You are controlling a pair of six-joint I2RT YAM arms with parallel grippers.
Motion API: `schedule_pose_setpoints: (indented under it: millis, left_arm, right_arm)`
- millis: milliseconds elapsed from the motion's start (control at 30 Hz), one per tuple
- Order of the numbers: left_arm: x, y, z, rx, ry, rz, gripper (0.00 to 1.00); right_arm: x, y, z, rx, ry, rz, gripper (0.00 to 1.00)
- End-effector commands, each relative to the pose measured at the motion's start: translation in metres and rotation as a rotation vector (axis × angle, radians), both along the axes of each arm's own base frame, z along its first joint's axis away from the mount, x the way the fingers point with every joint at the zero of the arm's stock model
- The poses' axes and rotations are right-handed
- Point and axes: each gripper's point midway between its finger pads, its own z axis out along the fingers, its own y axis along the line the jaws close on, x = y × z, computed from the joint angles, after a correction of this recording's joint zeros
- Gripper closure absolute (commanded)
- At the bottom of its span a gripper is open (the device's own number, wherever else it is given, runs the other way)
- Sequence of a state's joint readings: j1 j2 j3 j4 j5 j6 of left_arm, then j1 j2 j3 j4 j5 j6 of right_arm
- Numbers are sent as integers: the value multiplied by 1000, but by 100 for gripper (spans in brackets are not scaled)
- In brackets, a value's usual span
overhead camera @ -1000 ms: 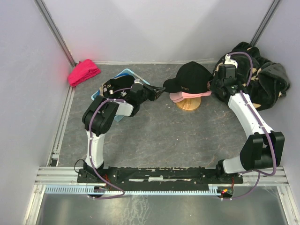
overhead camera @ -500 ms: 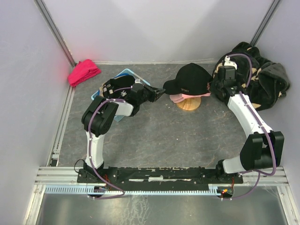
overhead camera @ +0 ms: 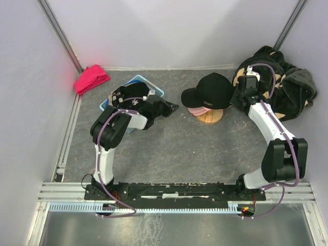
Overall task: Stack the hats
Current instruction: Stack the hat on the hat.
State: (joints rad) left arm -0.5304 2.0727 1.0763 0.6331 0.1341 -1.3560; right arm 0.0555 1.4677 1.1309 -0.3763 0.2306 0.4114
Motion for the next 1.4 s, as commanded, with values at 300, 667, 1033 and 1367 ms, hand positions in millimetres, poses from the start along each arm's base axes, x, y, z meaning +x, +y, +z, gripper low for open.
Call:
schedule_pose_setpoints:
  millis: [300,667,1033,1367]
  left_arm:
    - [-47,41,-91,157,265,120,97]
    - [-36,57,-29,138,132,209,94]
    - [-27,48,7,96,36,189,88]
    - [-15,35,50,131,-109,145,82]
  right_arm:
    - [-4,-18,5,-50,-17,-50,86]
    - [-3,-19,59,-51,-143,-45,58]
    - [-8,-15,75,-25,-196,-41,57]
    - [-2,-4,79,40,-218,-19,56]
